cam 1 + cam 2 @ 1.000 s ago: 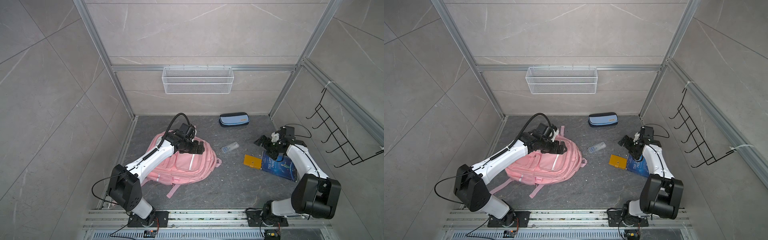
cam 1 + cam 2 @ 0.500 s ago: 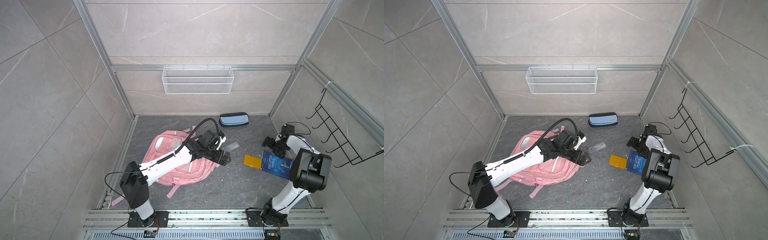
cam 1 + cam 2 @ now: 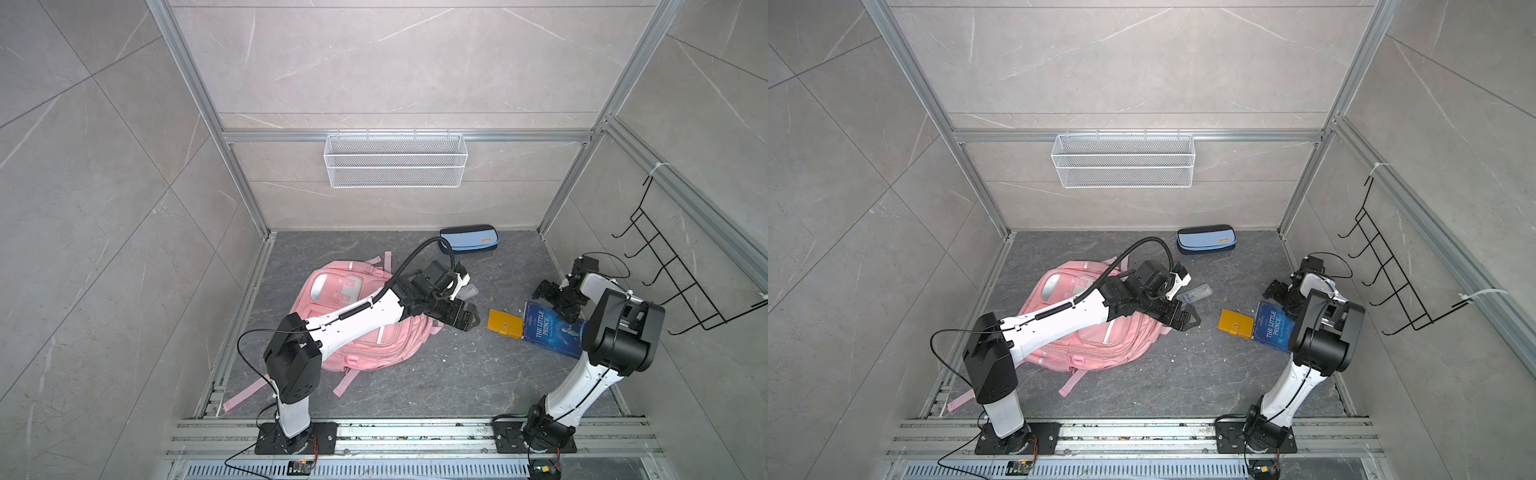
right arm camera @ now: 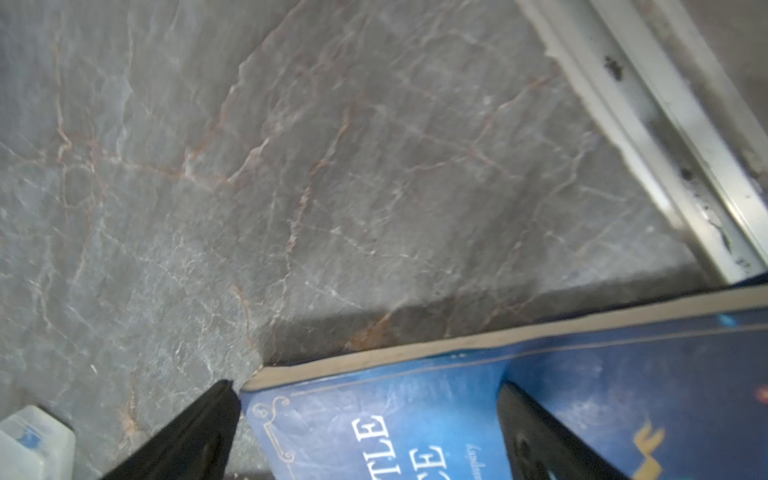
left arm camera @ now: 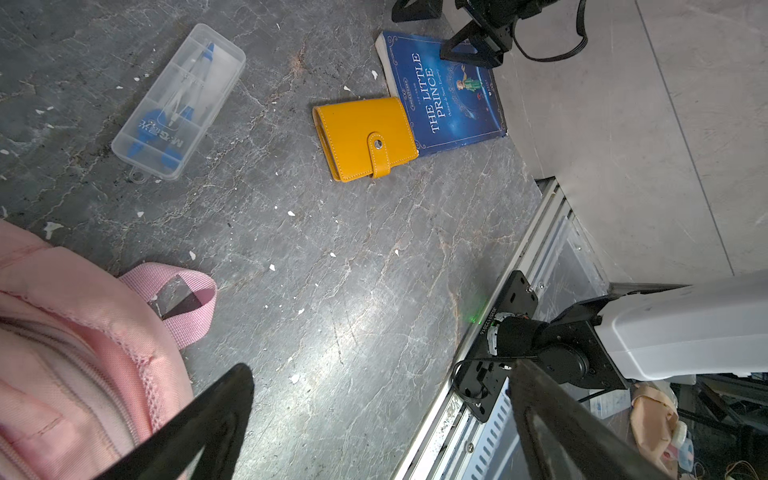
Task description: Pack the student bag
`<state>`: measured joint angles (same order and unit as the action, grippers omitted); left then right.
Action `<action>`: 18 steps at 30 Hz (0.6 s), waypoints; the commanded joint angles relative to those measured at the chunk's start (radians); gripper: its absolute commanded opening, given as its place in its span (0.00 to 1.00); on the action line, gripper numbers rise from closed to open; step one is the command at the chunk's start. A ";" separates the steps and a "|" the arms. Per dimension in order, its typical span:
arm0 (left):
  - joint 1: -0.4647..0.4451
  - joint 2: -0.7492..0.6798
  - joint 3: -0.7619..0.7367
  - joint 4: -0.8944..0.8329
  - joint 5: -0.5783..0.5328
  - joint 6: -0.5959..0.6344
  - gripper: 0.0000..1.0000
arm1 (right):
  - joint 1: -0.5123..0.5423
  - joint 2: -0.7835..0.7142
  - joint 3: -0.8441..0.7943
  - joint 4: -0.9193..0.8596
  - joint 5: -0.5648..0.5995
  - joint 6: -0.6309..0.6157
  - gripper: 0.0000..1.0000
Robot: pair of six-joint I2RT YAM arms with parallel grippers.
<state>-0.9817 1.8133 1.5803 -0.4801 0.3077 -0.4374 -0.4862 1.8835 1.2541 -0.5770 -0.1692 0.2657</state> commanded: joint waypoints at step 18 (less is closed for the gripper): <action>-0.055 0.286 0.143 0.331 0.079 -0.270 0.90 | -0.124 -0.213 -0.367 -0.026 -0.167 0.235 0.97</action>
<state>-1.0069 2.0636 1.6867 -0.2291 0.3473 -0.6296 -0.6182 1.6745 0.9752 -0.4545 -0.3305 0.4572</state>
